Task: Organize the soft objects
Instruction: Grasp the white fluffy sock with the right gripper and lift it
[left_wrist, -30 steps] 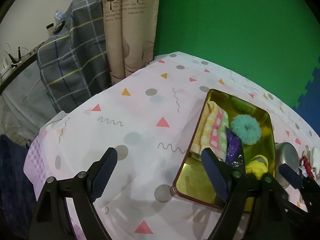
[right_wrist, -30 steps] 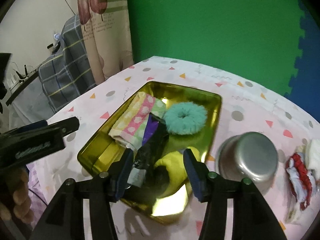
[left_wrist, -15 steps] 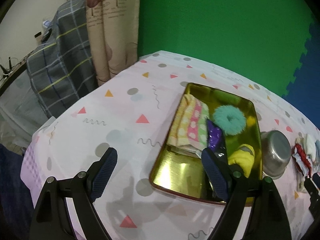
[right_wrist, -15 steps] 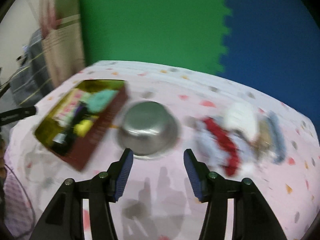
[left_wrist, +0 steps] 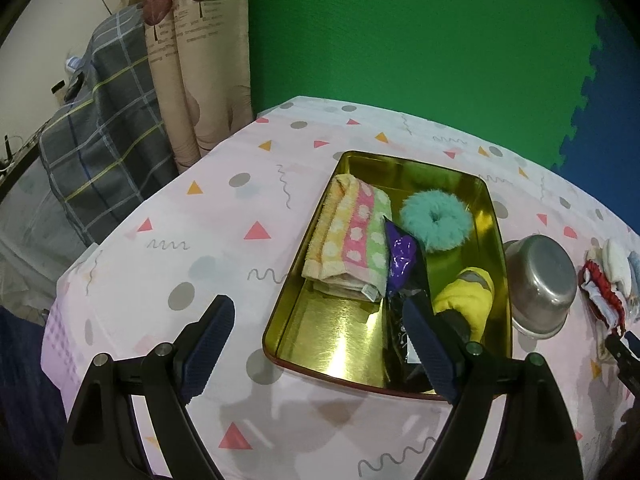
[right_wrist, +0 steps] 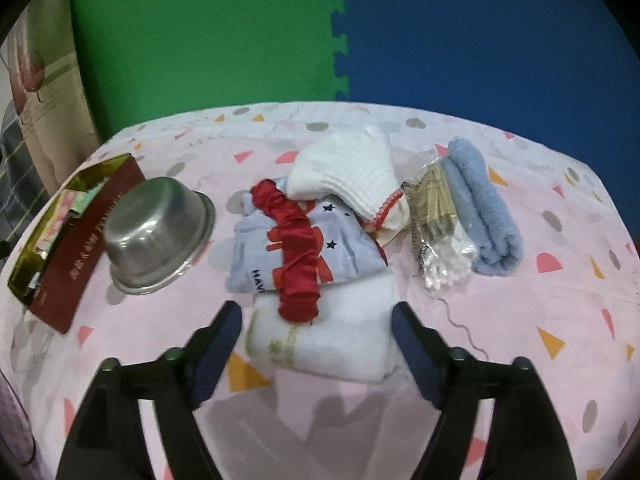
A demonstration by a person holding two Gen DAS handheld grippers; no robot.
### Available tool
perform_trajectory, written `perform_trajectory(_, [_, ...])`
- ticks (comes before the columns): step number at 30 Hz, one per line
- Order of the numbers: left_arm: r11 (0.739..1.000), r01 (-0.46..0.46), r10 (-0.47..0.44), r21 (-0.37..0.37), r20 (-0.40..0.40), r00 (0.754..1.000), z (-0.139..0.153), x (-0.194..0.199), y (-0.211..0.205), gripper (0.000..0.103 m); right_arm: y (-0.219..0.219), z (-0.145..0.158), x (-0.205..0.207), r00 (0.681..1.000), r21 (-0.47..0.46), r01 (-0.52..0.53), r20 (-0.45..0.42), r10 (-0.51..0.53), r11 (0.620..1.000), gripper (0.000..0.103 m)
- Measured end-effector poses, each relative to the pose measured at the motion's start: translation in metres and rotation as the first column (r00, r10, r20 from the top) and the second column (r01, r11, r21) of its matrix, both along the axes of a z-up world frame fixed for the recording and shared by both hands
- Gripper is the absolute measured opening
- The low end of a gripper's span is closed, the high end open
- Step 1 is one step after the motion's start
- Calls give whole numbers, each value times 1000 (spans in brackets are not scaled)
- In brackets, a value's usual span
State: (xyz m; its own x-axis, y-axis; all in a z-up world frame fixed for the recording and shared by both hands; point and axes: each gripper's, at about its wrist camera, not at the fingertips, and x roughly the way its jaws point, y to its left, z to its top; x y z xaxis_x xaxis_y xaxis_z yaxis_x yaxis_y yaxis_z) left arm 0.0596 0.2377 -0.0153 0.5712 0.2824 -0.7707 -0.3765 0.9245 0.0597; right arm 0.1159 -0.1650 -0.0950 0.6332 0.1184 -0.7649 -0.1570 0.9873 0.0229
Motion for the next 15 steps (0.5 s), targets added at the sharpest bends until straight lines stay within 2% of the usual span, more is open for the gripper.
perform_trajectory(4, [1000,7,-6,21,-6,1000,-2,1,-3,84,3,-17,13,1000,-40,-1,-16,0,999,83])
perform_trajectory(11, [998,36,-35,48,-17,999,-7,3,-15,84,5,-21,9,1000,-59,-3,-14,2,998,81])
perform_trajectory(13, [997,46,-45,57,-18,999,-7,2,-20,84,6,-21,5,1000,-69,-3,-10,3,998,76])
perform_trajectory(15, [996,58,-57,64,-18,998,-7,3,-24,84,5,-20,-1,1000,-64,-7,-4,7,998,59])
